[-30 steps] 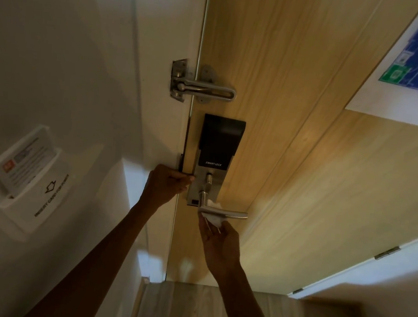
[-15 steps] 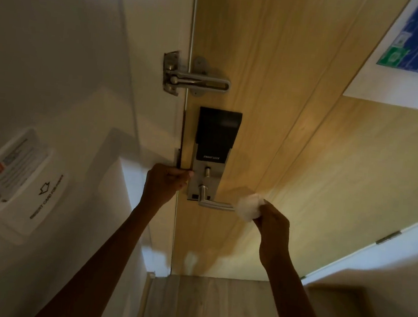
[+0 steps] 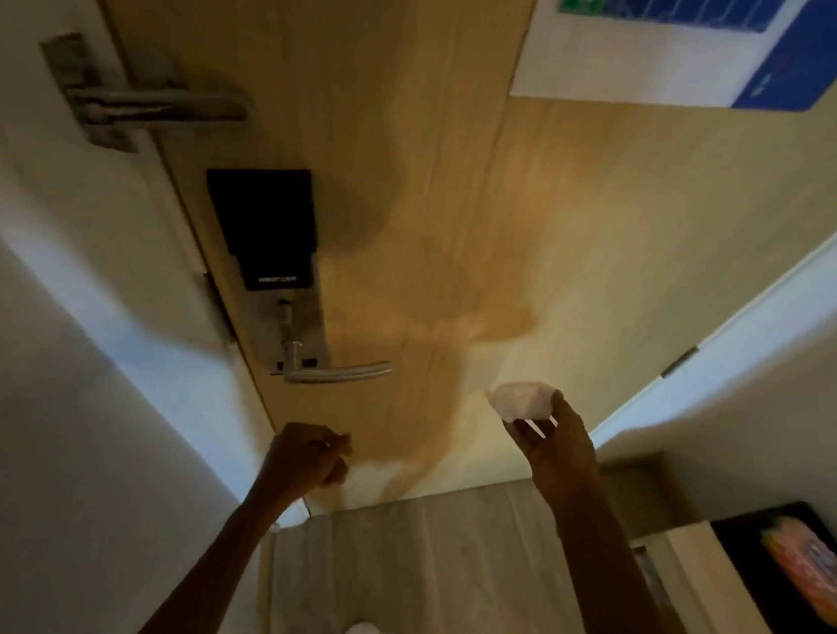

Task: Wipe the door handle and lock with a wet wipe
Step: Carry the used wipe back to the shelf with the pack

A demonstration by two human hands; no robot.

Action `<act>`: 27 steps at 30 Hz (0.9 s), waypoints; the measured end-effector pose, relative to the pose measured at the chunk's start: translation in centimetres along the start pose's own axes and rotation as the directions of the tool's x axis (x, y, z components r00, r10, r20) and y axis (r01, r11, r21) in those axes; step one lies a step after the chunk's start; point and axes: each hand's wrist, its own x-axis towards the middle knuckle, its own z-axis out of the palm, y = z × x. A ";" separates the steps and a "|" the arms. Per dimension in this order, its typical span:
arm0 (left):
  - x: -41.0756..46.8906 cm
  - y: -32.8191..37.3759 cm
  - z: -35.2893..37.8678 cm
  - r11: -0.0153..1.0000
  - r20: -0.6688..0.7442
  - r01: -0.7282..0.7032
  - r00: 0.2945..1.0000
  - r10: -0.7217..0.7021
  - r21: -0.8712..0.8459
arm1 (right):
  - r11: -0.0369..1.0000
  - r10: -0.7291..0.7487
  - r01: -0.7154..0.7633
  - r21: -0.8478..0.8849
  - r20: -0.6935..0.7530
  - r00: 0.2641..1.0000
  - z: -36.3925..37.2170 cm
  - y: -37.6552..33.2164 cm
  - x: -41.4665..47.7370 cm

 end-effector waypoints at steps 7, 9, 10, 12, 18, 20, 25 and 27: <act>1.2 8.1 15.3 0.996 0.315 -0.061 0.946 0.076 -0.060 | 0.984 -0.094 0.102 0.145 -0.056 0.994 -11.3 -6.2 -0.7; 1.2 11.0 20.0 0.994 0.359 -0.073 0.928 0.097 -0.080 | 0.979 -0.126 0.144 0.146 -0.126 0.984 -14.8 -8.2 -1.3; 0.8 12.3 22.4 0.992 0.382 -0.083 0.918 0.112 -0.092 | 0.976 -0.139 0.161 0.145 -0.153 0.978 -16.6 -9.2 -1.7; -0.1 14.5 27.7 0.990 0.444 -0.089 0.887 0.130 -0.112 | 0.970 -0.182 0.209 0.126 -0.195 0.964 -20.2 -11.2 -2.6; -4.8 20.1 42.6 0.983 0.629 -0.069 0.761 0.160 -0.167 | 0.964 -0.229 0.260 0.063 -0.308 0.923 -29.7 -15.7 -3.6; -6.5 21.7 46.8 0.984 0.642 -0.085 0.748 0.168 -0.159 | 0.962 -0.245 0.271 0.030 -0.344 0.906 -32.6 -16.6 -3.8; -8.4 23.6 55.8 0.979 0.698 -0.174 0.688 0.196 -0.103 | 0.946 -0.314 0.310 -0.090 -0.483 0.817 -39.0 -19.5 -3.9; -8.2 24.0 58.9 0.977 0.711 -0.193 0.676 0.196 -0.086 | 0.942 -0.333 0.306 -0.139 -0.517 0.789 -41.4 -20.5 -3.5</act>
